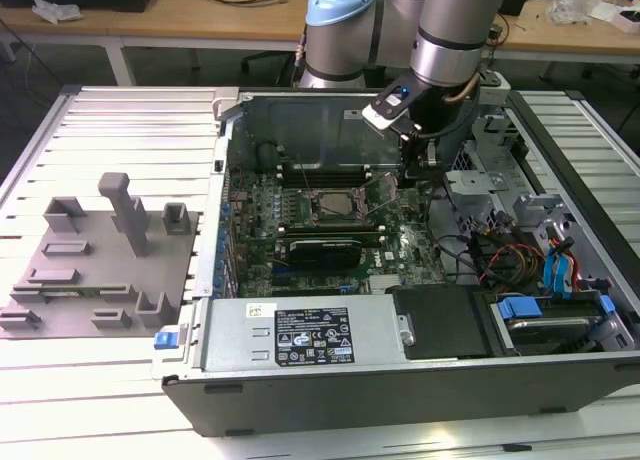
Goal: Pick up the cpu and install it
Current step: 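Close the cpu cover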
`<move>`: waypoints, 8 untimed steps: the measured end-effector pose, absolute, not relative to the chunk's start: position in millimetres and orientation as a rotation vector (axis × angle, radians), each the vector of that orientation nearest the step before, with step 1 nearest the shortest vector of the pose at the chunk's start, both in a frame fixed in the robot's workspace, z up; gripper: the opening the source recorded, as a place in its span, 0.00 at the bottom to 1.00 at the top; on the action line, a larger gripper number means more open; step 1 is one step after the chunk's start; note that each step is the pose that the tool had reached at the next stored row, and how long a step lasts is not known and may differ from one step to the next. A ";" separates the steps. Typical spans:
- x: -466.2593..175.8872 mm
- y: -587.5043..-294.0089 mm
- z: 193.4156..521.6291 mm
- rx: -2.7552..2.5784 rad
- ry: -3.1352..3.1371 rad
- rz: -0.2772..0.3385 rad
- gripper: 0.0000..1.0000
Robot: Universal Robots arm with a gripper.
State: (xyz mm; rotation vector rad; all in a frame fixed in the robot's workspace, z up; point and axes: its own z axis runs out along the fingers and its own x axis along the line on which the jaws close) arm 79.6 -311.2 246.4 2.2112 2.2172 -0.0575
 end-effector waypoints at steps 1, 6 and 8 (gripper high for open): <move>79.6 -311.2 244.9 2.211 2.217 -0.057 0.11; 79.6 -311.2 242.8 2.202 2.227 -0.047 0.11; 79.6 -311.2 242.7 2.202 2.227 -0.047 0.11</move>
